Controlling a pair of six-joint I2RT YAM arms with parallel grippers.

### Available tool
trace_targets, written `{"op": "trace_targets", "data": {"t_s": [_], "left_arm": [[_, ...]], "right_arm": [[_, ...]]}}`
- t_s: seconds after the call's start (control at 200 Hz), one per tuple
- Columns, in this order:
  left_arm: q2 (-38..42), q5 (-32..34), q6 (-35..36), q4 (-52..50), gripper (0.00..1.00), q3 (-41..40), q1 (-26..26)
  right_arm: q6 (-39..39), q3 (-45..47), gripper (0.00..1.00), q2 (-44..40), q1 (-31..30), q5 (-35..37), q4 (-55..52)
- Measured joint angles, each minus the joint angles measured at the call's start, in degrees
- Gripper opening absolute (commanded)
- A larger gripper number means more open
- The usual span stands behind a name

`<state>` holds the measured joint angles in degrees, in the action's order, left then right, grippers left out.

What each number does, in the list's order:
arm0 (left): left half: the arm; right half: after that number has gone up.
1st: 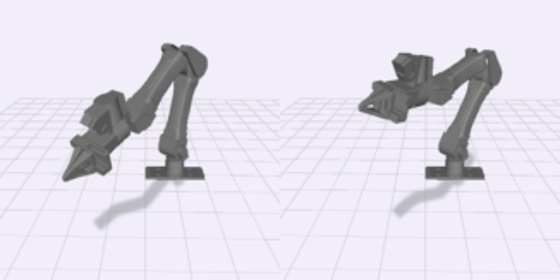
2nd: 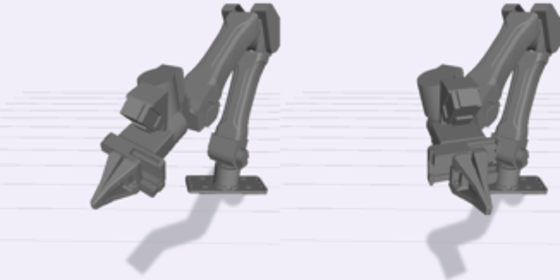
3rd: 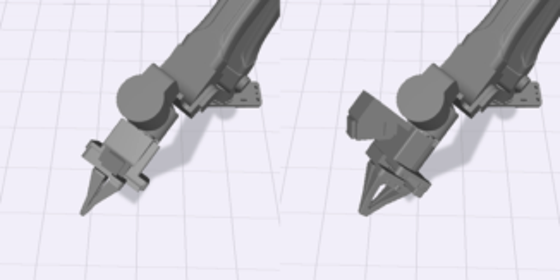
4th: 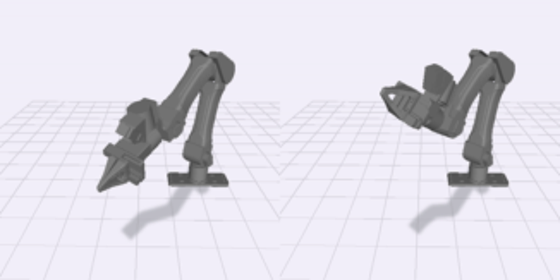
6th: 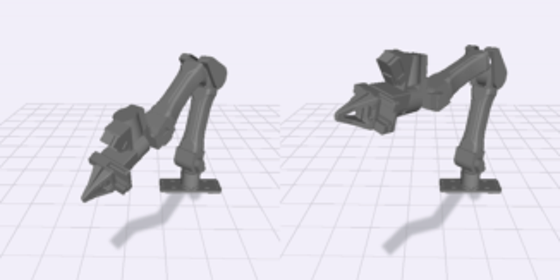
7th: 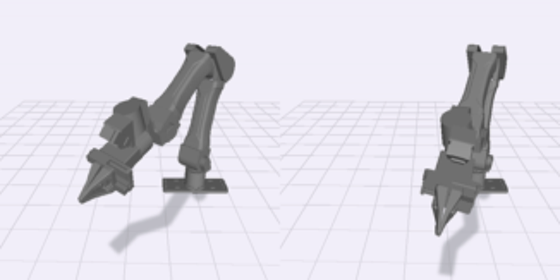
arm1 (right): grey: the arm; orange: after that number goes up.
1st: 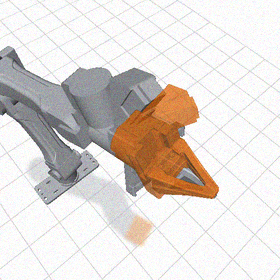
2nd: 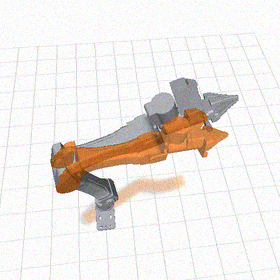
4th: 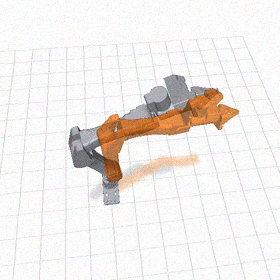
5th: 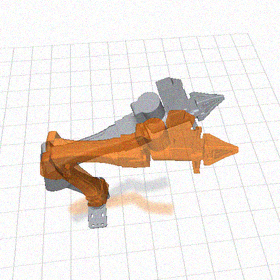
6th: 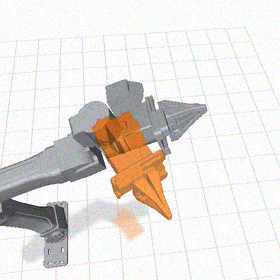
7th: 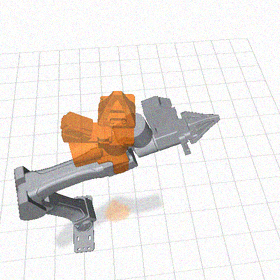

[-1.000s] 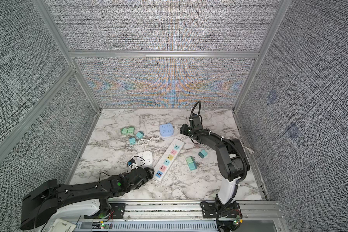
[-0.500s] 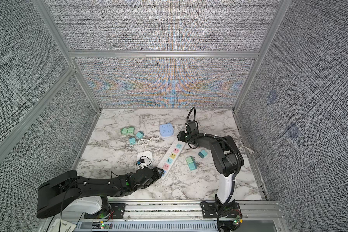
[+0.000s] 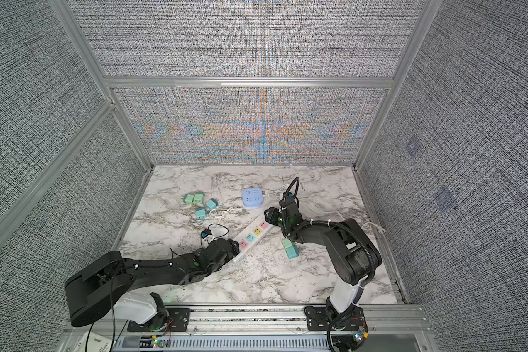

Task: Insert plugs into power strip
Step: Rotate the socket at the center of the table.

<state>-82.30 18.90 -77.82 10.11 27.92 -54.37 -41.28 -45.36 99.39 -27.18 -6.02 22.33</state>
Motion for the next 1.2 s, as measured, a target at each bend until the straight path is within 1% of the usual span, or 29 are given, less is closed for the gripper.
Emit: {"op": "trace_targets", "data": {"t_s": [0.07,0.15,0.235,0.325,0.42,0.54,0.605,0.705,0.905,0.936,0.966,1.011,1.046,1.201], "left_arm": [[-0.9,0.0,1.8,-0.7,0.8,0.9,2.0],[-2.2,0.0,4.4,-1.1,0.8,2.0,4.0],[-4.3,0.0,7.6,-1.9,0.8,4.2,5.4],[-6.9,0.0,10.4,-3.7,0.8,7.4,6.1],[-9.9,0.0,13.0,-5.2,0.79,10.6,6.6],[-12.2,-0.8,14.4,-5.7,0.79,13.2,6.8],[-12.5,-1.3,14.8,-5.9,0.79,13.8,6.8],[-12.6,-1.6,15.1,-6.1,0.79,14.0,6.8],[-11.6,-3.6,16.0,-9.3,0.8,15.2,6.9],[-11.1,-3.6,16.1,-10.3,0.81,15.4,6.9],[-10.4,-3.6,16.2,-11.3,0.85,15.6,6.9],[-8.9,-3.4,16.4,-12.6,0.89,15.9,6.9],[-7.3,-3.0,16.5,-13.4,0.91,15.9,6.9],[1.3,-0.9,16.1,-17.2,0.92,14.4,6.9]], "right_arm": [[-0.3,0.3,0.57,-2.0,-0.2,0.3,-2.8],[-0.2,-0.3,0.61,-4.8,-0.2,1.6,-7.0],[1.2,-2.9,0.63,-6.8,0.5,4.0,-10.1],[2.8,-7.0,0.63,-6.2,2.3,5.3,-13.0],[5.6,-14.5,0.59,-2.0,5.0,5.7,-17.4],[9.3,-24.6,0.56,5.8,7.6,3.5,-22.4],[11.0,-28.4,0.55,9.7,7.8,2.0,-25.0],[12.8,-31.4,0.55,13.9,7.6,-0.4,-27.5],[13.6,-32.4,0.55,18.2,7.8,-3.4,-29.1],[13.6,-32.2,0.55,18.4,7.8,-3.7,-29.0],[13.9,-32.0,0.55,18.5,7.8,-4.1,-28.9],[14.0,-31.2,0.55,18.3,7.7,-4.7,-28.1],[14.1,-30.3,0.55,18.0,7.7,-4.9,-27.5],[13.7,-24.2,0.55,14.4,6.9,-5.1,-24.3]]}}
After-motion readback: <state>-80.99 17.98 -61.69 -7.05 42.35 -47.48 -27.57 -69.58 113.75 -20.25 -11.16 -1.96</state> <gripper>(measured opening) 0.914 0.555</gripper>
